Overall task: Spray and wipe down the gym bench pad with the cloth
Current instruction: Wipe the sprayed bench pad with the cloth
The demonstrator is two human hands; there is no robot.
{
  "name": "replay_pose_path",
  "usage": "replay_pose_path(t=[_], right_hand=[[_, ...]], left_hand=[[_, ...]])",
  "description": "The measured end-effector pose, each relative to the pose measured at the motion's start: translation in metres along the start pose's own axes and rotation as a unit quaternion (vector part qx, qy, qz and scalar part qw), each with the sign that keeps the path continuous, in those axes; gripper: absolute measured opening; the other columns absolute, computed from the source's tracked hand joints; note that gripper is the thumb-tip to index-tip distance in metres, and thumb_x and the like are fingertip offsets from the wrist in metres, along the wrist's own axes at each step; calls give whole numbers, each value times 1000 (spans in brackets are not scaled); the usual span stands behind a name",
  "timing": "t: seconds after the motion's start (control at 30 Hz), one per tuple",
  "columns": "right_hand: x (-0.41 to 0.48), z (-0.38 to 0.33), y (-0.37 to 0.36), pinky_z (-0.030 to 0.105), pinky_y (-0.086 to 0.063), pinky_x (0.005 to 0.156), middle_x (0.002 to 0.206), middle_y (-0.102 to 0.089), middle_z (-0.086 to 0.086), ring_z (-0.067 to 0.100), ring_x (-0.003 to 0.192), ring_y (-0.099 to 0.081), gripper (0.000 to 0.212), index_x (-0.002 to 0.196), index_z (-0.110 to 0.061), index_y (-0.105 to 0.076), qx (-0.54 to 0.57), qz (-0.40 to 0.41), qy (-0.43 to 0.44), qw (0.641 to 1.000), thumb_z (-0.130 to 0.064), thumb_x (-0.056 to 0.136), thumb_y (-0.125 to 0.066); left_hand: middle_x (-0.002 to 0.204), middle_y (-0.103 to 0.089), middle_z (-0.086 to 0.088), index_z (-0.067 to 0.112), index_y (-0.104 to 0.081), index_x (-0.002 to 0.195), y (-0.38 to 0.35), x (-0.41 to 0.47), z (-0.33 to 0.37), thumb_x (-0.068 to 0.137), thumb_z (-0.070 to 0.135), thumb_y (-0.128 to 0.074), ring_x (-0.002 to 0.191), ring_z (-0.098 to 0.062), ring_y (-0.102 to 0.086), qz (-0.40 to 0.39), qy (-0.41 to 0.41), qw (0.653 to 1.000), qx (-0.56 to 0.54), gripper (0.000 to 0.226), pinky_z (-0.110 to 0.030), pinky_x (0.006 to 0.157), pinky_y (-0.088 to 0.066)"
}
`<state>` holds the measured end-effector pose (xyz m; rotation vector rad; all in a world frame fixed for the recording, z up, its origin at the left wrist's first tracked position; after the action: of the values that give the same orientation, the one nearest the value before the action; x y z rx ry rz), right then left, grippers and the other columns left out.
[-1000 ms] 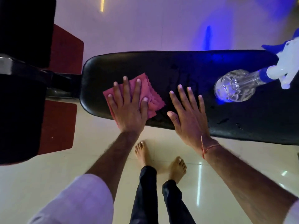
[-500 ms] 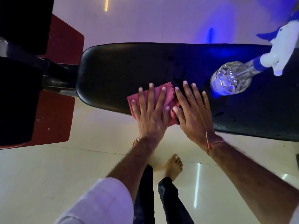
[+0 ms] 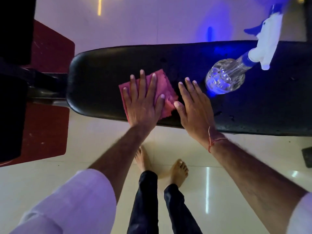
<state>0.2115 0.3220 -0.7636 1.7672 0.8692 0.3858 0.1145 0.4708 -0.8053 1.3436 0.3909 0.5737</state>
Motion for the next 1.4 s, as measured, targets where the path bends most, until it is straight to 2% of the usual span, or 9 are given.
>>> replay_pose_path(t=[0.1,0.27,0.4,0.57,0.73,0.9,1.07,1.27,1.4], right_hand=[[0,-3,-1,47,-27,125,174,-21,12,31,162,-17,67,164,-11,-31,5,-5,-8,1000,-48,108,-26],[7,-8,5,48,-30,123,174,-21,9,29,162,-19,66,164,-12,-31,14,-8,-41,999,-47,108,-28],[12,-15,3,49,-34,118,174,-24,8,29,160,-24,61,163,-14,-34,-3,3,-70,998,-46,111,-30],[21,-24,1,51,-34,119,174,-22,7,28,160,-23,55,162,-16,-35,-4,-1,-113,994,-34,111,-43],[23,-33,-9,52,-37,115,172,-30,8,31,158,-30,53,158,-14,-43,-10,42,-160,986,-31,109,-48],[27,-39,-14,55,-31,123,176,-18,4,29,162,-18,56,163,-19,-32,5,42,-218,975,-35,110,-43],[27,-42,-21,53,-26,127,175,-18,6,28,162,-16,65,165,-14,-29,17,65,-243,968,-48,110,-25],[12,-46,-22,56,-28,126,174,-22,9,30,161,-20,66,163,-11,-33,11,69,-241,968,-46,107,-31],[1,-39,-21,55,-30,125,173,-26,8,30,160,-25,64,162,-11,-36,-1,77,-262,962,-44,107,-32]], left_hand=[[176,-10,-9,28,-16,167,2,6,10,109,57,-22,162,-37,-6,-15,24,1000,3,65,-60,128,-4],[176,-9,-7,28,-16,167,8,14,-9,108,57,-21,162,-33,-5,-65,-127,989,31,66,-59,129,-8],[176,-8,-9,27,-12,168,14,60,-10,108,56,-17,162,-34,-6,-65,-33,997,30,66,-59,129,-6],[176,-10,-7,26,-16,167,18,49,-13,108,55,-16,162,-33,-7,-109,-206,972,44,66,-59,128,-12],[176,-5,-6,30,-12,167,15,129,-4,108,56,-18,162,-33,-3,-114,-177,977,33,65,-59,129,-5],[176,-7,-7,29,-13,167,17,111,-10,108,54,-20,162,-34,-3,-161,-321,933,36,65,-61,128,-9],[177,2,-4,32,-6,167,6,166,21,109,57,-15,162,-32,2,-185,-311,932,11,64,-57,128,0],[177,-4,-5,29,-11,167,11,138,14,109,53,-19,163,-32,-2,-203,-400,893,21,63,-59,129,-9],[176,-5,-4,24,-9,168,-1,176,54,110,53,-18,162,-31,-5,-196,-330,923,-7,65,-58,128,-12]])
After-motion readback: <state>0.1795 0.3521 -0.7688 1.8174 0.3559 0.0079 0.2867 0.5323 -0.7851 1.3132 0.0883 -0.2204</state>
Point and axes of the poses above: each hand's wrist, its own x-axis towards the middle knuckle, its own y-axis out of the back of the hand, z = x × y, the point moved 2 cm from there along x, towards the middle knuckle
